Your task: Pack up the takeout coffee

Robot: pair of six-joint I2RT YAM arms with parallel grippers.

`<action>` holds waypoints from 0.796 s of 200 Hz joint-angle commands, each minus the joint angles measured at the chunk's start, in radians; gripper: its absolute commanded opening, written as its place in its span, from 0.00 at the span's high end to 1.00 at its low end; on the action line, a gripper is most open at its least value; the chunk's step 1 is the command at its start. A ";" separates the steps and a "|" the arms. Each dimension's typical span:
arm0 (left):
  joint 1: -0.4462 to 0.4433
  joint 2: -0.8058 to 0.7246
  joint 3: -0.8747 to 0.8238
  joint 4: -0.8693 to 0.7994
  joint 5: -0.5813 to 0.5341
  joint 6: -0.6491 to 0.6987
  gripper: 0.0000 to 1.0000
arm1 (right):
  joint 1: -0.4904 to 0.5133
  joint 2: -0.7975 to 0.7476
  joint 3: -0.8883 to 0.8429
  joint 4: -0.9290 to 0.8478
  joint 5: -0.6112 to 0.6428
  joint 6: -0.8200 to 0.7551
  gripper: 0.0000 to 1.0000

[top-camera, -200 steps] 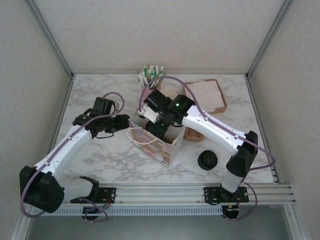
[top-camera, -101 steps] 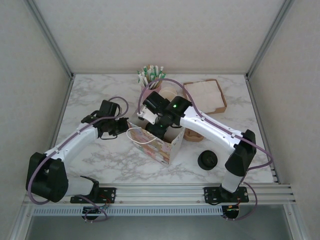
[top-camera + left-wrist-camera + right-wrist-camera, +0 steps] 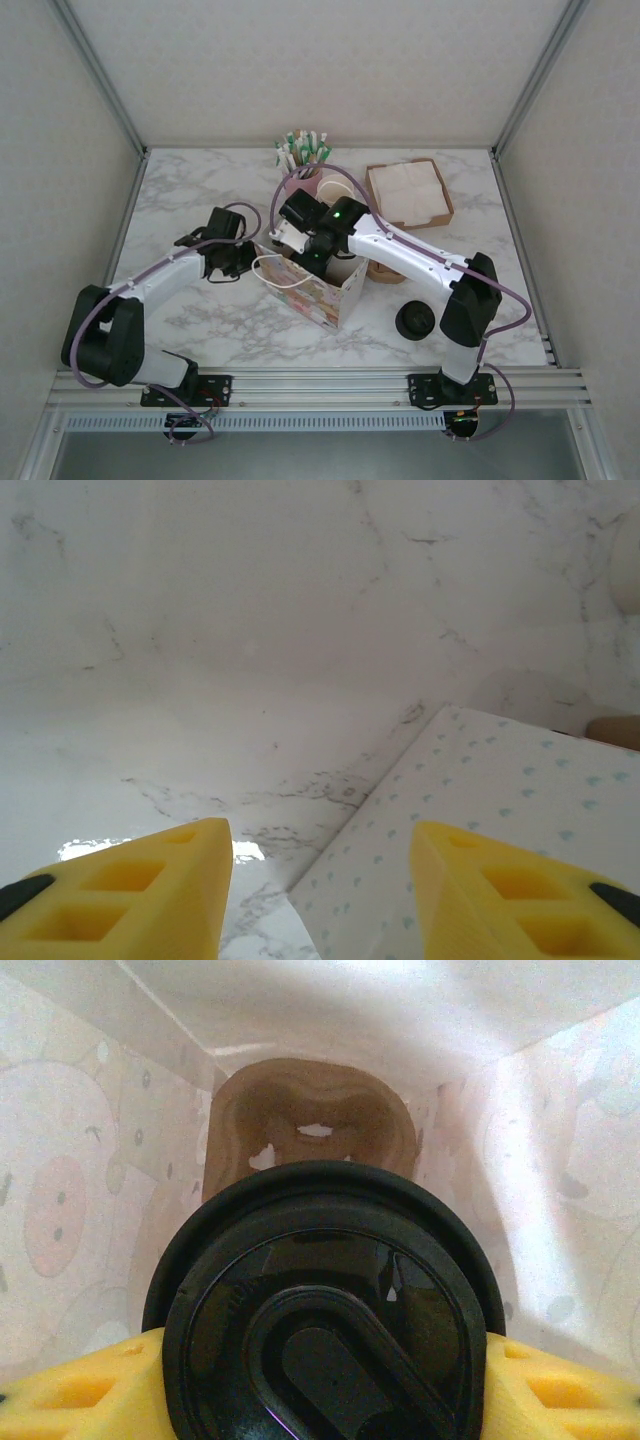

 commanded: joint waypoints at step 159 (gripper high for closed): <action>-0.020 0.017 -0.045 0.052 -0.024 -0.026 0.53 | 0.021 0.097 -0.053 -0.021 0.026 0.004 0.49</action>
